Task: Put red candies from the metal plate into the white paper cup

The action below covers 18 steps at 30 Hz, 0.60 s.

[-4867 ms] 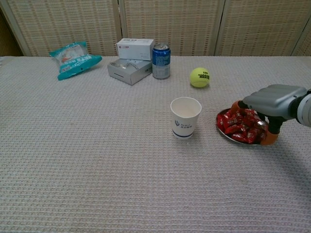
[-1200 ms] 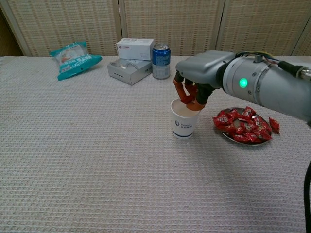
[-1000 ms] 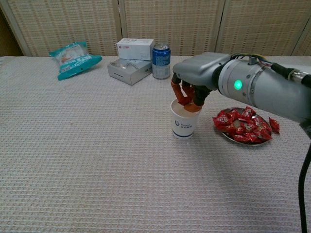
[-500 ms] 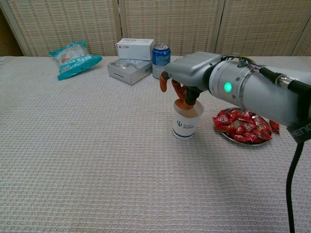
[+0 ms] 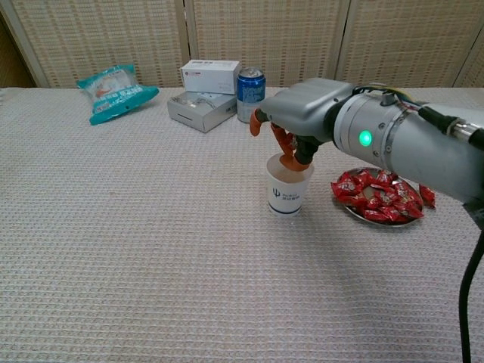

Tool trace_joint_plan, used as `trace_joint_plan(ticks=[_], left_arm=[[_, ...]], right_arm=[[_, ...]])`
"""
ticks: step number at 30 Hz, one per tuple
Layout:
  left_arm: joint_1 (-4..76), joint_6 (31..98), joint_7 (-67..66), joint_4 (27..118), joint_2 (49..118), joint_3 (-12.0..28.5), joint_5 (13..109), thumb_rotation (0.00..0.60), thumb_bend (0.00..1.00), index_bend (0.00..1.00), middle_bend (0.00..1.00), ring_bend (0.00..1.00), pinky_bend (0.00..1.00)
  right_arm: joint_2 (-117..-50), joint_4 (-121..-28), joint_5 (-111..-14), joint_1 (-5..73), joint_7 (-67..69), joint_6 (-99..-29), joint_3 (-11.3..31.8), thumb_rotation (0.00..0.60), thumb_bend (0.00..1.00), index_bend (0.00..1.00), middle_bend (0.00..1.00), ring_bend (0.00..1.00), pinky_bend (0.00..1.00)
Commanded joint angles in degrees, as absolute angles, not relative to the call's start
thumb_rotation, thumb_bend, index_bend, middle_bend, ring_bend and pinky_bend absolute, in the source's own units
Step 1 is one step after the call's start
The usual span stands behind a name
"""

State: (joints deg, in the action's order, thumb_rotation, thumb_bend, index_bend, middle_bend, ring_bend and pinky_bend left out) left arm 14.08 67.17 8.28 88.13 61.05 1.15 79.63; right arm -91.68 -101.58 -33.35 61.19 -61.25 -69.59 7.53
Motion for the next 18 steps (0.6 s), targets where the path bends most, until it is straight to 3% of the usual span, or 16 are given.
trace_joint_plan(ticks=[1,8,18], left_arm=[[14.09,67.16,8.22,88.18,61.05,1.14,79.62,0.600,0.44,0.00,0.05,0.04,0.15],[14.10,67.13,8.53,88.08,60.98,1.23,79.48,0.600,0.44,0.00,0.06,0.05,0.16],[14.23,66.78,8.55,88.00,61.03,1.26,79.24,0.600,0.44,0.00,0.07,0.07,0.17]], right_arm=[[-92.06,-101.69,-32.82,61.34,-61.90,-69.99,7.45,0.600,0.36,0.19,0.45,0.48,0.69],[-91.86,-102.58,-32.99,61.18,-62.47,-70.95,7.19,0.600,0.31,0.13,0.36,0.40,0.66],[-90.51,-104.94,-34.36,60.41,-62.50,-71.46,6.06,0.600,0.31,0.10,0.34,0.38,0.65]])
